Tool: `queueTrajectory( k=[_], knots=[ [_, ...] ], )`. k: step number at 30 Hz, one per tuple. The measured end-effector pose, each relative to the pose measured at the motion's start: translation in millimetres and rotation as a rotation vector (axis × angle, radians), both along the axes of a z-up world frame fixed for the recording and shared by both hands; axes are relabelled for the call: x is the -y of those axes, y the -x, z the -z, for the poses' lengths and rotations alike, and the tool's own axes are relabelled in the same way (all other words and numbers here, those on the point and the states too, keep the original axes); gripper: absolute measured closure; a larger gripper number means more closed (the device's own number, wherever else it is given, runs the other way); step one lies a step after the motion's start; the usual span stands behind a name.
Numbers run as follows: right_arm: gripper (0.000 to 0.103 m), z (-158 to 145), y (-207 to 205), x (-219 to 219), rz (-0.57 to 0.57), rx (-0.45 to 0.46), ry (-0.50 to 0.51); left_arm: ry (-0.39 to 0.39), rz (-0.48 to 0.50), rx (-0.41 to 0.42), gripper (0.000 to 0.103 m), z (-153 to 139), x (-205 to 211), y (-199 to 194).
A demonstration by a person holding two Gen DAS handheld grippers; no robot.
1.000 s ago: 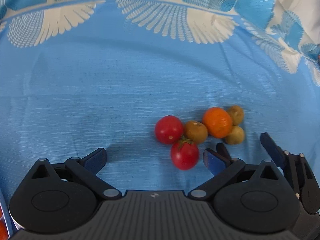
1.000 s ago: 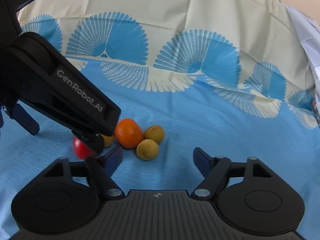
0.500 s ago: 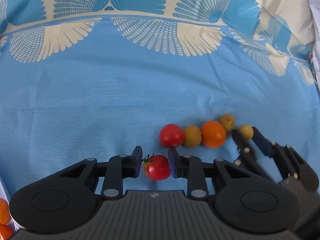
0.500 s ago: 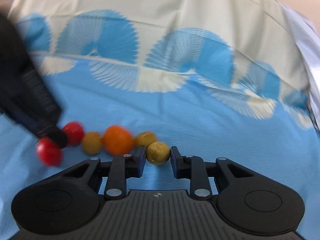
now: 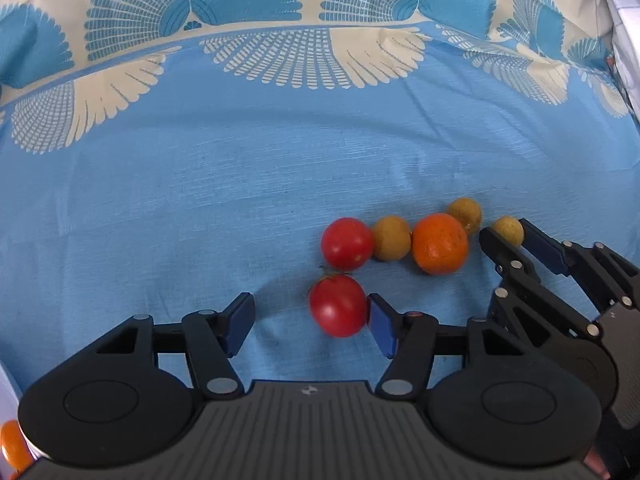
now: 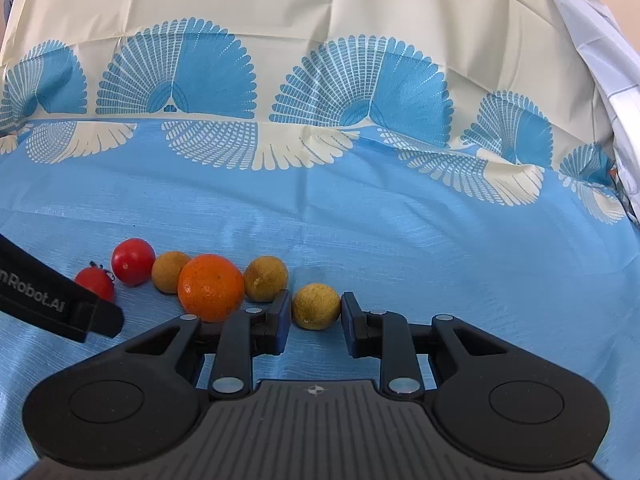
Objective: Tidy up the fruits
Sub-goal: 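Grasp a red cherry tomato with the left tool while the right tool grasps a yellow-brown fruit, then carry the tomato and yellow-brown fruit onto the plate and open both tools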
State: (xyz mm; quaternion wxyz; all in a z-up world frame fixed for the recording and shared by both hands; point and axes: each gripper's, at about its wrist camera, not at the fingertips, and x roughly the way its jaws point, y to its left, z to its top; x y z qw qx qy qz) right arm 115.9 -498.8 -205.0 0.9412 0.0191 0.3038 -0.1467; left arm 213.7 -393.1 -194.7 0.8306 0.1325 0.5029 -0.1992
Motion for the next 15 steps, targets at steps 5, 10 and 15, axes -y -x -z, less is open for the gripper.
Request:
queueTrajectory(
  k=[5,10,15],
  knots=[
    [0.075,0.0,-0.5,-0.5,0.001,-0.002,0.003,0.009,0.033,0.023,0.071,-7.1,-0.8,4.3],
    [0.075,-7.3,4.7,2.1,0.040,0.052,0.002,0.036,0.019,0.079,0.071,-25.6,-11.8,17.0],
    [0.075,-20.6,19.6,10.1,0.110,0.132,-0.004,0.068,-0.026,0.123,0.071,-64.8,-46.9,39.1]
  ],
)
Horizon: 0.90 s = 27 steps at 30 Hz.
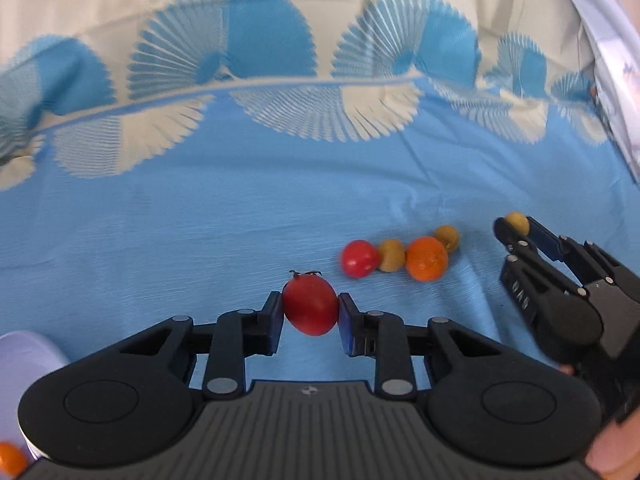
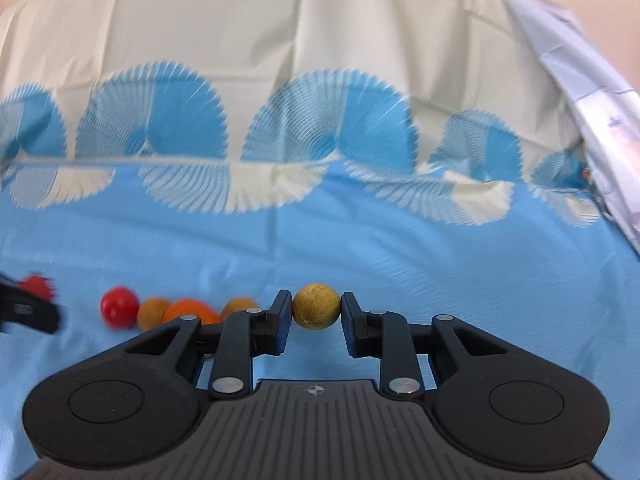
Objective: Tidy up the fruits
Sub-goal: 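Carry the tomato and yellow-brown fruit onto the plate and open both tools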
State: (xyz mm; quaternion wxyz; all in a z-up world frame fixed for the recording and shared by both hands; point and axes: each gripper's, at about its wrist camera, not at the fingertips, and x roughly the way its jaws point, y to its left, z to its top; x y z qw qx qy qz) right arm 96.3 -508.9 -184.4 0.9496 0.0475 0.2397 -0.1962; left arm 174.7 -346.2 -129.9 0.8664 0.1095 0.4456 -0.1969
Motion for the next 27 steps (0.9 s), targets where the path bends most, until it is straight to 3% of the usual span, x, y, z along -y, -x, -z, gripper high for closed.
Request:
queueTrajectory(
  k=[4,9,14,19,23,27],
  knots=[
    [0.075,-31.7,26.9,-0.6,0.036,0.098,-0.111,0.011,-0.026,0.049,0.071,-40.5,-42.5,26.7],
    [0.075,-85.5,61.6,-49.3,-0.023,0.166,-0.102,0.027,-0.072,0.077,0.071,-83.3,-108.6,61.8],
    [0.075,-113.8,114.0,-133.9,-0.190,0.088,-0.119,0.040,-0.128,0.087,0.071,-114.5,-180.7,100.8],
    [0.075,-132.9,150.6,-208.7,-0.339,-0.006,-0.200,0.067,-0.164,0.106,0.071,-135.9,-242.5,142.6],
    [0.075,-151.0,171.7,-257.3,-0.405,-0.044,-0.246,0.102,-0.186,0.131,0.071,-149.8,-285.5,174.3],
    [0.075,-171.0,187.9,-295.7,-0.444,-0.052,-0.218,0.142,-0.212,0.153,0.071,-159.7,-322.5,197.8]
  ],
)
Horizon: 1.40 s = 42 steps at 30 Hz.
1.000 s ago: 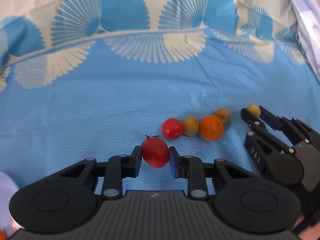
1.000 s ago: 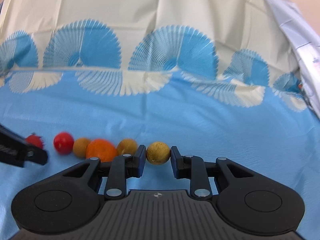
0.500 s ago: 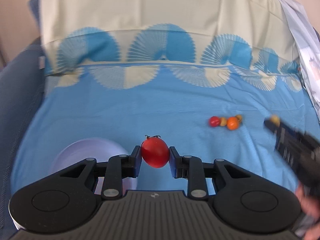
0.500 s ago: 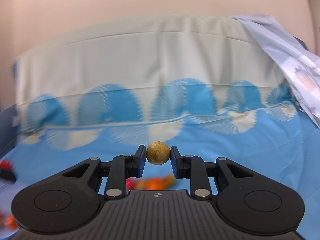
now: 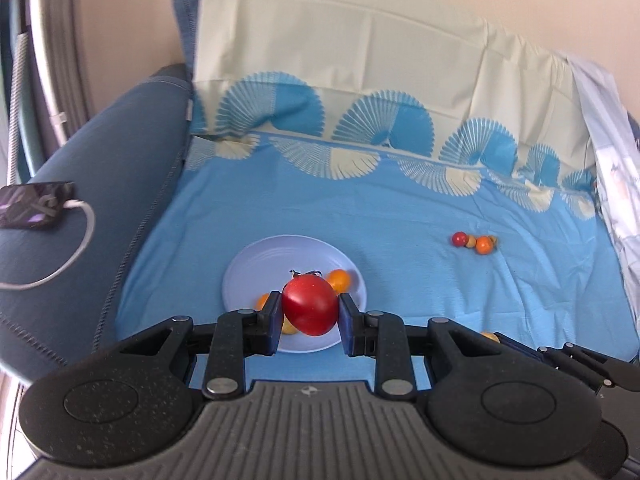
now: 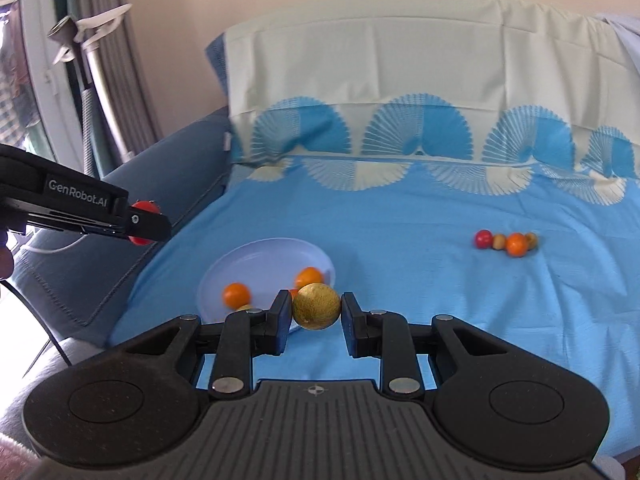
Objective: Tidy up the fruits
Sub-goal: 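Carry the tomato and yellow-brown fruit onto the plate and open both tools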
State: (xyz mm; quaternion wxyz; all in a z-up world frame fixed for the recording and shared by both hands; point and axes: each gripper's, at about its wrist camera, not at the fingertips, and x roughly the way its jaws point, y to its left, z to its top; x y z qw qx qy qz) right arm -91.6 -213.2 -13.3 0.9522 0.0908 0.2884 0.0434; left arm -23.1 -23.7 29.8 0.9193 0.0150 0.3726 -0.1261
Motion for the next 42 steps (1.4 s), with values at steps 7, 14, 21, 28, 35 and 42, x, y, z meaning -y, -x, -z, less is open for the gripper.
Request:
queueTrajectory(
  k=[7,14,21,28,35,42],
  knots=[
    [0.075,-17.8,10.6,-42.3,-0.049,-0.016,0.042,0.054,-0.062,0.025,0.071,-7.2,-47.7,16.3],
    [0.075,-21.1,4.0,-59.0,-0.093,-0.035,0.084,0.077,-0.111,0.014,0.071,-3.0,-69.9,6.9],
    [0.075,-13.7,-14.7,-62.4,-0.099,-0.060,0.098,0.076,-0.111,0.008,0.071,0.7,-73.9,-9.5],
    [0.075,-1.8,-44.6,-65.5,-0.099,-0.064,0.130,0.070,-0.126,-0.037,0.071,15.8,-66.5,-45.6],
    [0.075,24.6,-93.5,-60.3,-0.088,-0.107,0.136,0.047,-0.119,-0.105,0.071,48.2,-43.9,-100.8],
    [0.075,61.9,-145.4,-61.1,-0.097,-0.165,0.124,-0.004,-0.093,-0.149,0.071,85.5,-23.6,-148.5]
  ],
)
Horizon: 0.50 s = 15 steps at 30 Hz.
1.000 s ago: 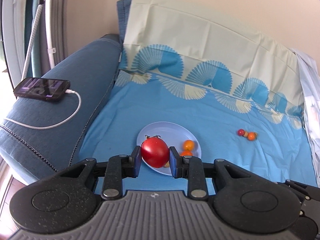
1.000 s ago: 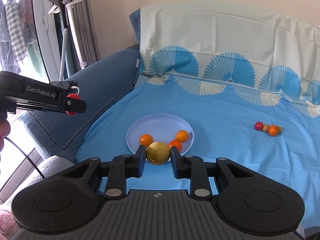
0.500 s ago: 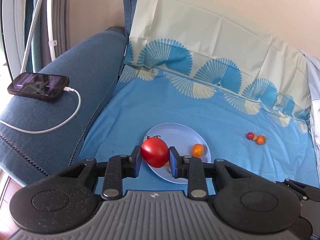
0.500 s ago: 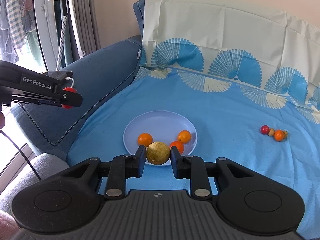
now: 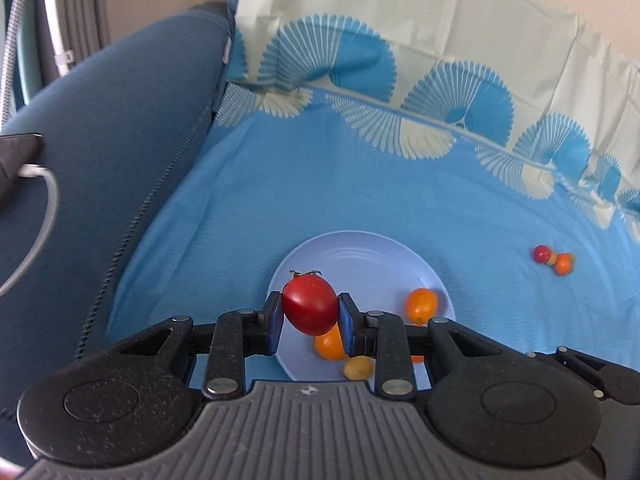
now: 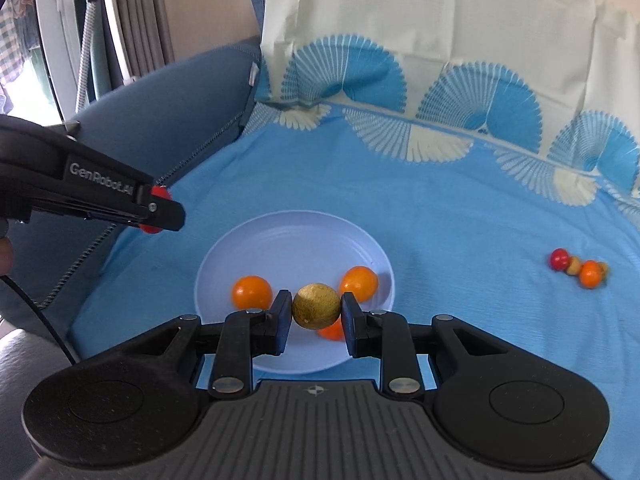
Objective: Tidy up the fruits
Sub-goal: 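Carry the tomato and yellow-brown fruit onto the plate and open both tools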
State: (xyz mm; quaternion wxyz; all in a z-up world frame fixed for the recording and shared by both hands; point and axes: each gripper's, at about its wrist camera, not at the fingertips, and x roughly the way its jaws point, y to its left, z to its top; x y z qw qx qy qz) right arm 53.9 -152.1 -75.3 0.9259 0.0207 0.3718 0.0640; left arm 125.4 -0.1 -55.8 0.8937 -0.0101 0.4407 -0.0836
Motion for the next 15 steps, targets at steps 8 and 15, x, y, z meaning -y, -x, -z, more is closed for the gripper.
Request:
queueTrajectory(
  k=[8,15],
  knots=[
    [0.075,33.7,-37.0,-7.0,-0.027,-0.050,0.030,-0.052,0.017,-0.039,0.071,36.1,12.6,-34.9],
    [0.074,46.6,-56.0,-17.7,-0.072,-0.051,0.098,-0.104,0.047,-0.040,0.017,45.7,15.8,-51.6]
  ],
)
